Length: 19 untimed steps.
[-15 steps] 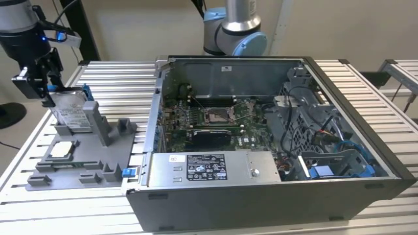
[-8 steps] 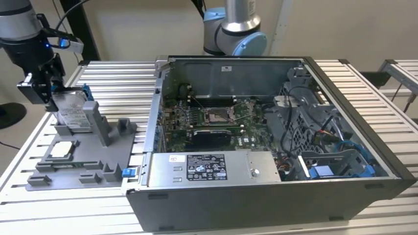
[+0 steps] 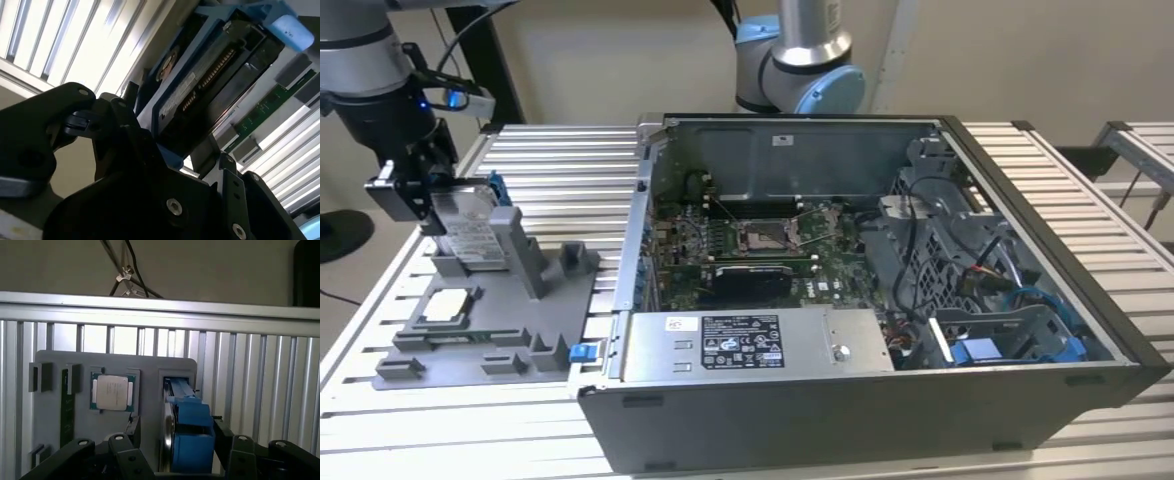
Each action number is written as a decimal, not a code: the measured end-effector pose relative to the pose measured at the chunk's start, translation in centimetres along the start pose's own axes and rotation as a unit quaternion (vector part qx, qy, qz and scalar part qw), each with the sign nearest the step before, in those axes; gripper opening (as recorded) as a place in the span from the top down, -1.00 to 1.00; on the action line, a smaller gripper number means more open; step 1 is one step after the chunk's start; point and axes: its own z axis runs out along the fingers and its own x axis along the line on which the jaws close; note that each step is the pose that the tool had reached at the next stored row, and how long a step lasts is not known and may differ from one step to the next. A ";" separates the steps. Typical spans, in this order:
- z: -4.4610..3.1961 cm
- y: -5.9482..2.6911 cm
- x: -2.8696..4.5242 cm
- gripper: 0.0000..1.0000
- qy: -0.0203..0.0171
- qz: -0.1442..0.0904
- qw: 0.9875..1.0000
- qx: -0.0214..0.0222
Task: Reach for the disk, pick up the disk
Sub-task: 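Pick up the disk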
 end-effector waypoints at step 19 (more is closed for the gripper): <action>0.81 0.16 -0.50 -1.00 -0.007 0.000 1.000 0.002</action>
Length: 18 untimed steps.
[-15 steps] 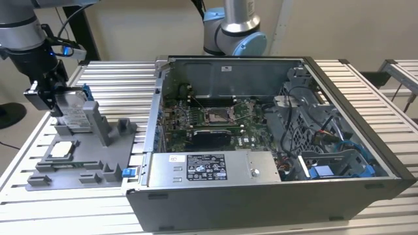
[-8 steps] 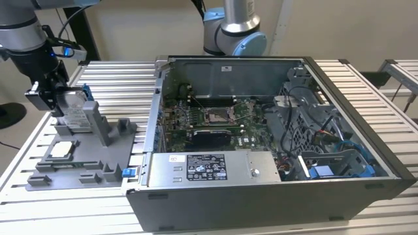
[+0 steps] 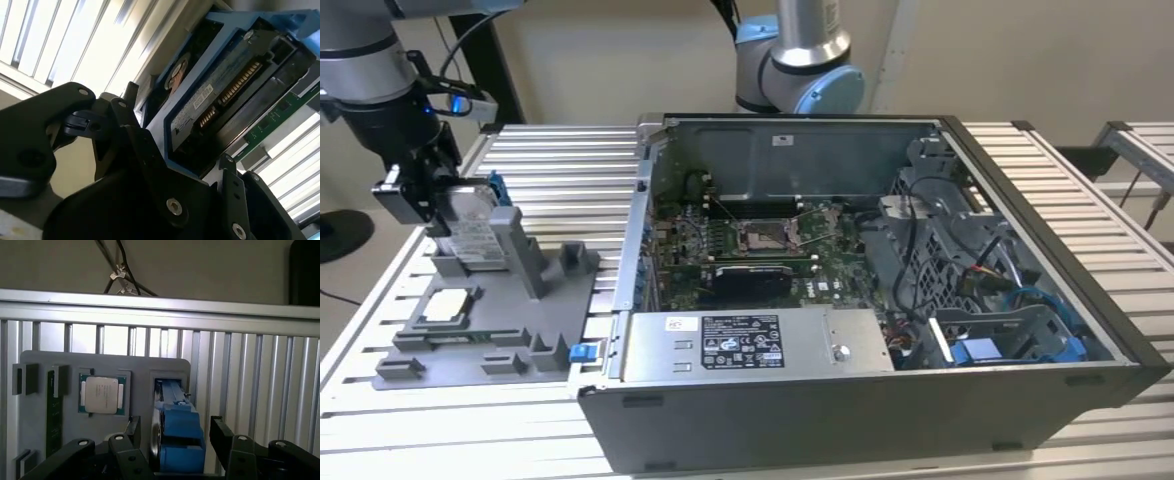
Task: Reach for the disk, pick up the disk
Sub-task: 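Pick up the disk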
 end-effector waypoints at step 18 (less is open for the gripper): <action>0.00 0.02 0.50 1.00 0.000 0.001 1.000 0.000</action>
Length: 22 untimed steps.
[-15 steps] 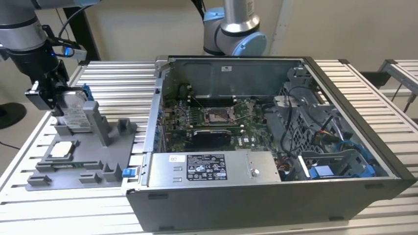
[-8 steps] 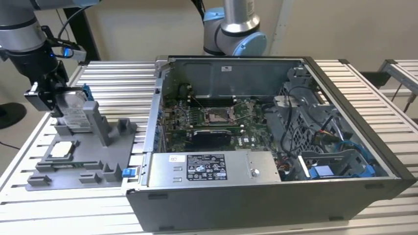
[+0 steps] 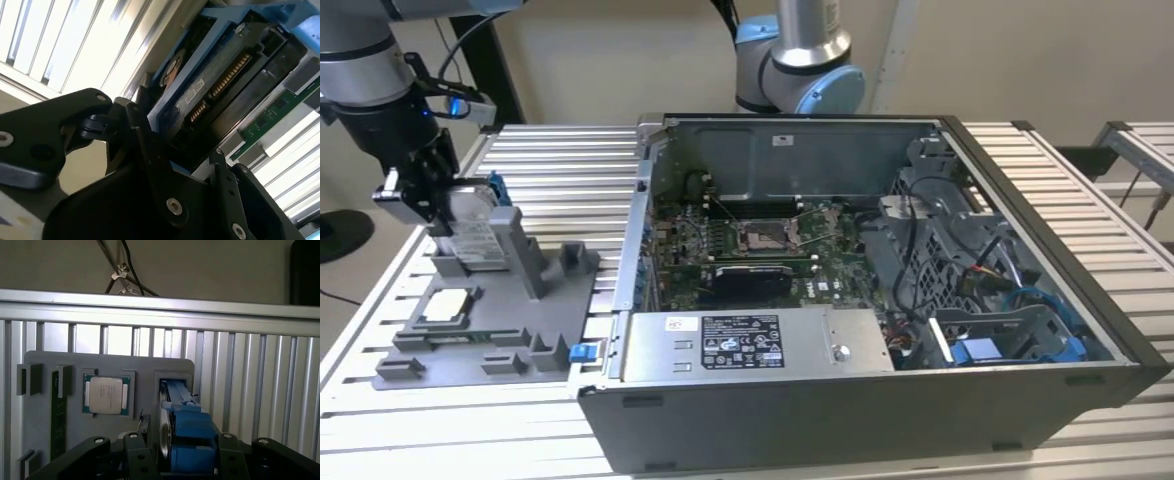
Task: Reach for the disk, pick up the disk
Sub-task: 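Pick up the disk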
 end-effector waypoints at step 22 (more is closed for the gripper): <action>-0.33 0.01 0.01 1.00 0.000 0.000 1.000 0.000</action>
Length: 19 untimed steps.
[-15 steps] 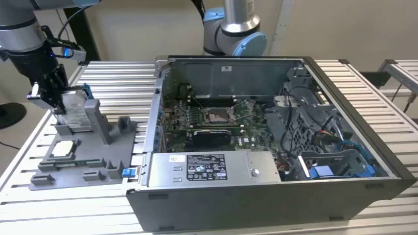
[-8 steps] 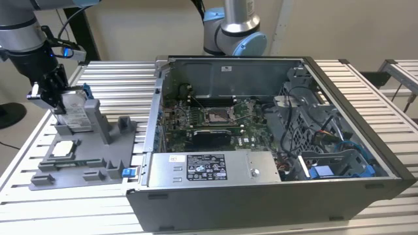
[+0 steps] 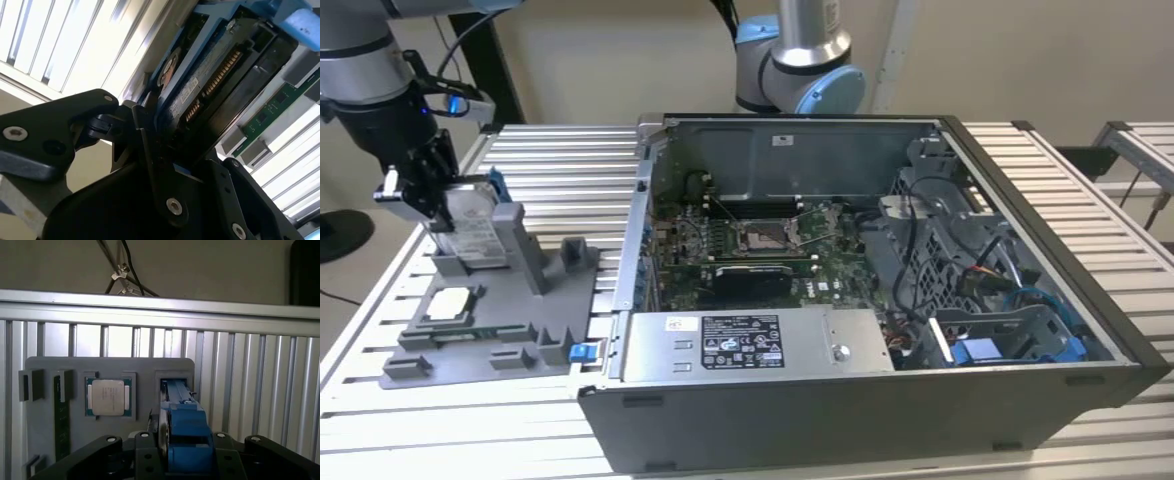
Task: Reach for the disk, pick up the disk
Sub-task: 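Pick up the disk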
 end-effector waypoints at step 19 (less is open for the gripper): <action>-2.25 0.04 -0.05 1.00 0.000 0.000 1.000 0.000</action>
